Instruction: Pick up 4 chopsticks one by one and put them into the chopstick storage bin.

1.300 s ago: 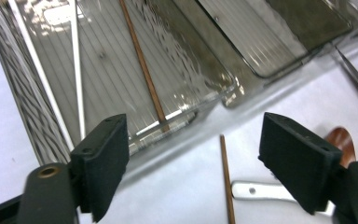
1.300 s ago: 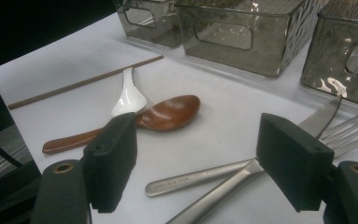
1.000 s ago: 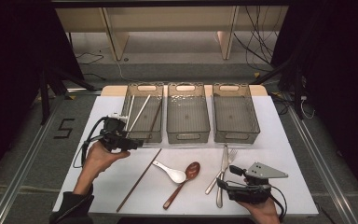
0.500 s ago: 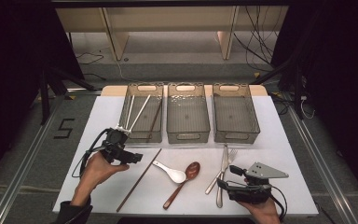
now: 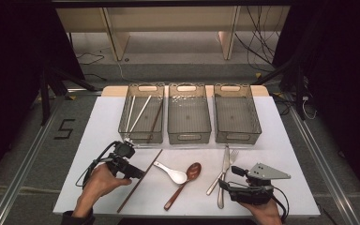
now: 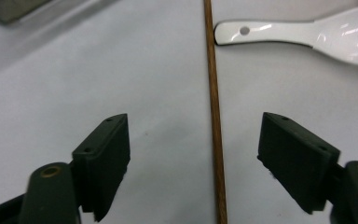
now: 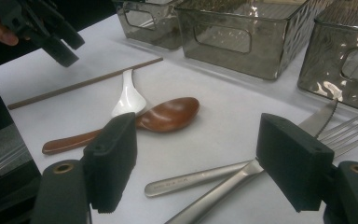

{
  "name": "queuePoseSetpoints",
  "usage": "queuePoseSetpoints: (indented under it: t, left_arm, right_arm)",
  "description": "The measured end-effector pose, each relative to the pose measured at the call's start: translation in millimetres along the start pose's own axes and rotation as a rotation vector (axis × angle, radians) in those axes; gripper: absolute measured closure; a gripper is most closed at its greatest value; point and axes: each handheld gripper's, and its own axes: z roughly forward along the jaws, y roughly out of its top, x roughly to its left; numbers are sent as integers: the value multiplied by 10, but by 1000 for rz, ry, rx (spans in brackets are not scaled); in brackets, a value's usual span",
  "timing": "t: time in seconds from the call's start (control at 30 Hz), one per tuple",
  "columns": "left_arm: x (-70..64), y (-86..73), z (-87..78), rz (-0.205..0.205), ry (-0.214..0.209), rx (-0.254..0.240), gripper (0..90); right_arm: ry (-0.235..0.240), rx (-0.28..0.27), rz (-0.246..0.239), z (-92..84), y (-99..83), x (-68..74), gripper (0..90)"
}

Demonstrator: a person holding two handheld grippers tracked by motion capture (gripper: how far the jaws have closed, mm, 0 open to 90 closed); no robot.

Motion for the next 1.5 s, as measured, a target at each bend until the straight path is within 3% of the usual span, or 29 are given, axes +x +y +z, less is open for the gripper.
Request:
queuePoseSetpoints:
  t: [0.17,0.33,0.93,1.5]
  left_arm:
    - [-49,-32,55,13,1,52,315]
    - [-78,-62,66,36,-10,70,384]
    - [-125,-159,165,61,8,94,620]
    - [-166,-174,222,78,34,98,743]
  right_arm:
    - [1,0,-3,2,0,-1,298]
    - [0,0,-4,3,1,2,298]
    - [-1,1,-6,2,3,10,298]
    - [-1,0,-9,1,3,9,298]
